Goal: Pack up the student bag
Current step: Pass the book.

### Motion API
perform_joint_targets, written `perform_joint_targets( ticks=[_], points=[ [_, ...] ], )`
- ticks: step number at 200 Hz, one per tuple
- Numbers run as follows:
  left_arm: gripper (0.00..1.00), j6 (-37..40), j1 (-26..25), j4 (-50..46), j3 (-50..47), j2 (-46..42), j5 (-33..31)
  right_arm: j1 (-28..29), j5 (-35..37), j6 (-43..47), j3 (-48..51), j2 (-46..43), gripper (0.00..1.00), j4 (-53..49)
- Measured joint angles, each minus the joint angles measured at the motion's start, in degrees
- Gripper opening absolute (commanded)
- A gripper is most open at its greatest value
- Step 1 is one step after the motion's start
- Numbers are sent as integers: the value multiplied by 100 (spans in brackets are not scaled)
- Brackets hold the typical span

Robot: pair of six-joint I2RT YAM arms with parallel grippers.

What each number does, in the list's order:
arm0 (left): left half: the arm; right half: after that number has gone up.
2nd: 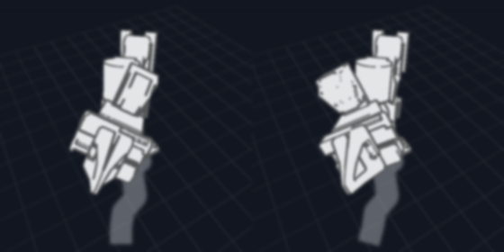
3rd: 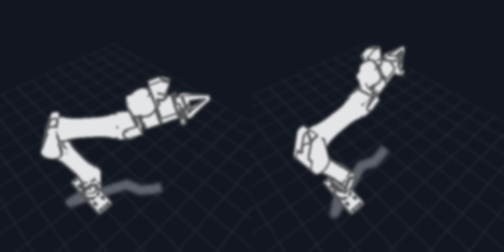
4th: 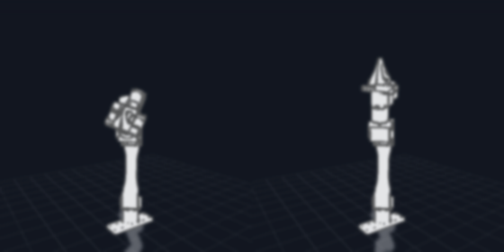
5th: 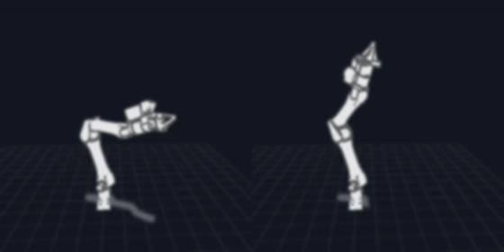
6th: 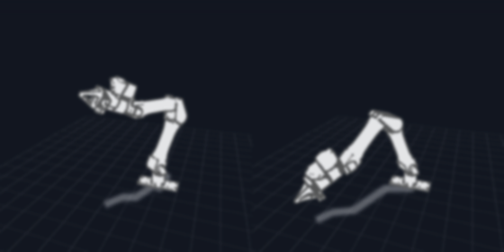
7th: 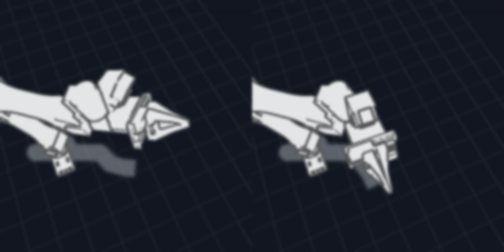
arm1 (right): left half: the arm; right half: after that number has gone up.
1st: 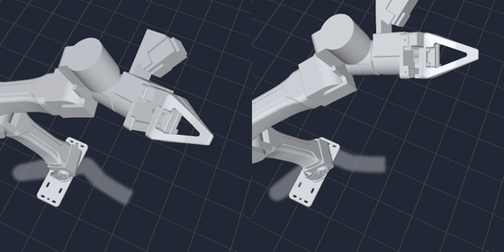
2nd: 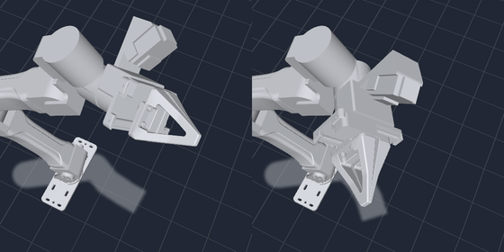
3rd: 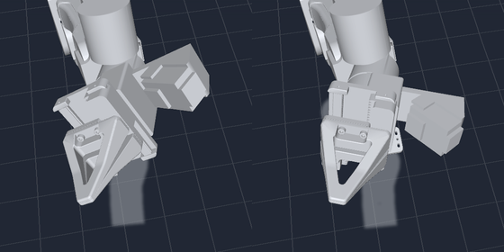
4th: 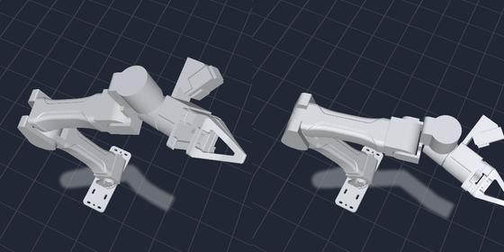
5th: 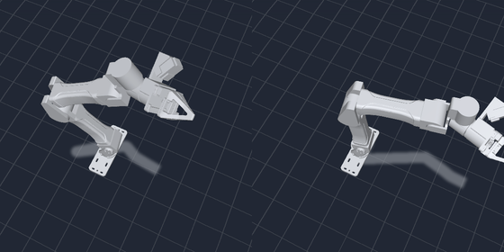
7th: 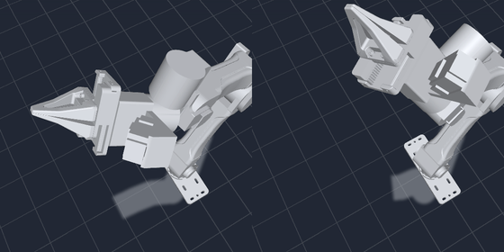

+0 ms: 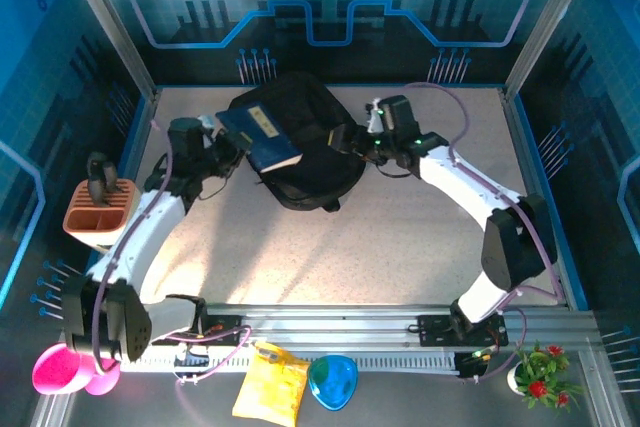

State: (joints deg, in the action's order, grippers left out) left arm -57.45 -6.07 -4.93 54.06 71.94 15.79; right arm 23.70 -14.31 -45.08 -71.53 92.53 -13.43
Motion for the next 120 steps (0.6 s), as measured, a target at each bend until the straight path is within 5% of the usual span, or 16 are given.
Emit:
perform_joint_targets(
  ticks=[44,120],
  points=[
    [12,-466,-809,1576,450,1193,-378,-442,-433,-1209,909,-380,94,1056],
    [11,-955,-1438,2868,667,1893,-1047,-107,-920,-3294,1187,42,94,3390]
  ],
)
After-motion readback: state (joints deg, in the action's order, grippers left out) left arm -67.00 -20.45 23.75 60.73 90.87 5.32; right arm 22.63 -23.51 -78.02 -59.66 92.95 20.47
